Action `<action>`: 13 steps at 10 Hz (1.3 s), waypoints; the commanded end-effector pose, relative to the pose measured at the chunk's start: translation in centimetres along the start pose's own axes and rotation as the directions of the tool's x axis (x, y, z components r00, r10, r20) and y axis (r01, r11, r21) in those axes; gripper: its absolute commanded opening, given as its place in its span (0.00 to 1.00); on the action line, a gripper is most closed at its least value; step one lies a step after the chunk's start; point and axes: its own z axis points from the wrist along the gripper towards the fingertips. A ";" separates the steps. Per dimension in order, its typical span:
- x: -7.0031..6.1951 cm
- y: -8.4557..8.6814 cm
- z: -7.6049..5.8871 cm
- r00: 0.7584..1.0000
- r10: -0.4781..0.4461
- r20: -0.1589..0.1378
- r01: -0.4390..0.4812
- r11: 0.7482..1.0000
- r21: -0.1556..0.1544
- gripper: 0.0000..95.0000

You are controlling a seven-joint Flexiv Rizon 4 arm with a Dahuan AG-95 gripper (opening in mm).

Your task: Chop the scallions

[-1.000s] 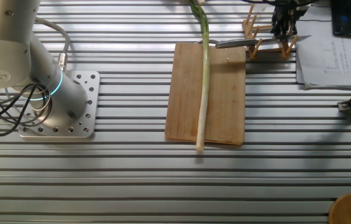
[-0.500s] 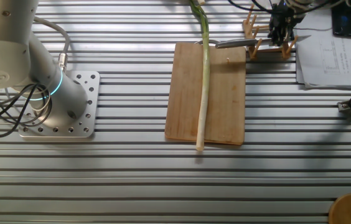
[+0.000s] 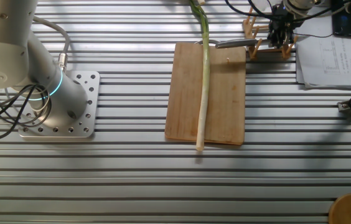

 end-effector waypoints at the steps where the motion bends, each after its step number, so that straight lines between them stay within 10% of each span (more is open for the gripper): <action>1: 0.0 0.2 0.3 1.000 0.003 0.002 -0.003 1.000 -0.005 0.20; 13: -0.2 0.5 2.1 1.000 0.018 0.012 -0.018 1.000 -0.016 0.20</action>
